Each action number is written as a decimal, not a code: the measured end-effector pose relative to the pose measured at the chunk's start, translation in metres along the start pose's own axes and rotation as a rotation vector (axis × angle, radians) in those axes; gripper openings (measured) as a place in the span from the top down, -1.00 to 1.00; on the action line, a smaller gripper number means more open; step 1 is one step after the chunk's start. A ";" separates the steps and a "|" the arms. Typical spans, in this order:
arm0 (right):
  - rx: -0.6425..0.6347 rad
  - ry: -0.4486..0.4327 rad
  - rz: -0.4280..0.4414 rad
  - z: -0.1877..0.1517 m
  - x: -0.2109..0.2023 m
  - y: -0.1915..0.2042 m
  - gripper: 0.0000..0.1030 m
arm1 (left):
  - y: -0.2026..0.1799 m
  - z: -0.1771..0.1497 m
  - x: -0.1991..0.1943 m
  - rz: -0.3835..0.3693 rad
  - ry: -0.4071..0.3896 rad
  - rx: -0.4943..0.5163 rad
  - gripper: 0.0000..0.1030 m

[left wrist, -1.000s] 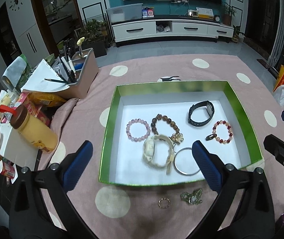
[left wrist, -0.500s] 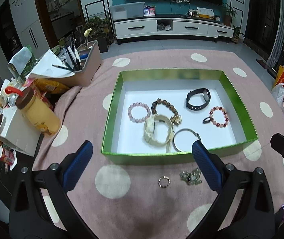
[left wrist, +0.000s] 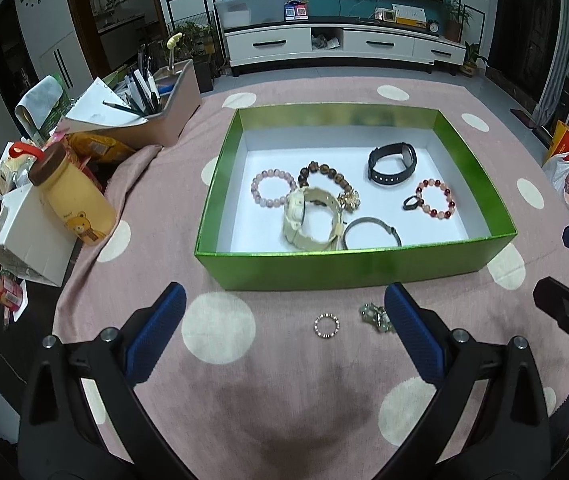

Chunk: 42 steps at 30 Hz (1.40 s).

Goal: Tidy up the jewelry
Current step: 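Move both tools back to the silver ring and green jade charm bracelet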

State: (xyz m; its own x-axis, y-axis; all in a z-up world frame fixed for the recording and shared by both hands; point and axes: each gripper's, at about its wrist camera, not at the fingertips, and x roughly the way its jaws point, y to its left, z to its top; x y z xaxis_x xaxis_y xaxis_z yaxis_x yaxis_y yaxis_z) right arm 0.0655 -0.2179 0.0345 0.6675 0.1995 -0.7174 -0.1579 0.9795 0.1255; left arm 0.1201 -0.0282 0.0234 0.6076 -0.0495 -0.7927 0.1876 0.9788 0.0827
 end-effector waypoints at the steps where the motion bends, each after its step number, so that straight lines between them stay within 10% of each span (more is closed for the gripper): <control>1: -0.002 0.002 0.002 -0.001 0.001 0.001 -0.71 | 0.000 -0.002 0.001 -0.001 0.002 -0.001 -0.96; 42: -0.136 0.149 0.058 -0.045 0.083 0.039 -0.66 | 0.006 -0.051 0.065 -0.060 0.116 0.012 -0.93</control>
State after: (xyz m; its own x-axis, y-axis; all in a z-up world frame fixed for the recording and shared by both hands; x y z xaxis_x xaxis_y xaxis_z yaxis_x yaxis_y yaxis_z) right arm 0.0820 -0.1640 -0.0512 0.5410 0.2394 -0.8062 -0.2966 0.9513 0.0834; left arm 0.1213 -0.0152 -0.0590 0.5021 -0.0842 -0.8607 0.2303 0.9723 0.0393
